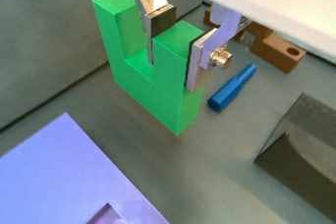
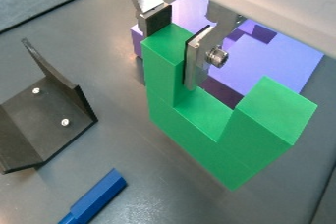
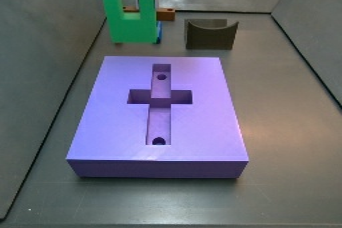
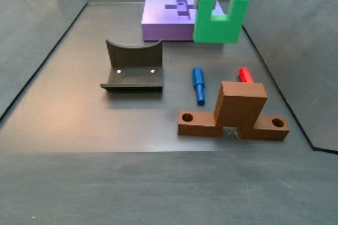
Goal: Pick up the green object. Move up. Move to above the board. Insert the green object.
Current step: Move to above the board.
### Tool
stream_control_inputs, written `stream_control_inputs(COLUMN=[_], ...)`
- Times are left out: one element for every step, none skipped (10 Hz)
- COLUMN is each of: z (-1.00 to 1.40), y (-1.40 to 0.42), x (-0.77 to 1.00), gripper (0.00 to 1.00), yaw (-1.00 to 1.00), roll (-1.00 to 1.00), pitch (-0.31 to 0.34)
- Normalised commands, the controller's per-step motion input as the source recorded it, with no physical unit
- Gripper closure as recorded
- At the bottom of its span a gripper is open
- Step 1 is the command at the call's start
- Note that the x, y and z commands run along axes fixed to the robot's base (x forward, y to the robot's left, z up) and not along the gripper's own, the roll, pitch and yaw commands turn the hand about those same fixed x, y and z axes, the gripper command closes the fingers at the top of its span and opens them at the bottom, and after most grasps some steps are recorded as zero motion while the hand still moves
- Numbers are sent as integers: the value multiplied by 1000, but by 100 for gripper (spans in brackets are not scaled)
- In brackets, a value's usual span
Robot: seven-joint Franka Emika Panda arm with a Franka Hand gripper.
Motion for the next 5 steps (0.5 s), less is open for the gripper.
stream_control_inputs(z=[1400,1400,1400,1400,1400], y=[0,3,0,-3,1], x=[0,-27,-65,17,66], gripper=[100,100,100,100,100], yaw=[0,3,1,-3,-3], roll=[0,1,-12,-29,-28], pitch=[0,29,30,19,56])
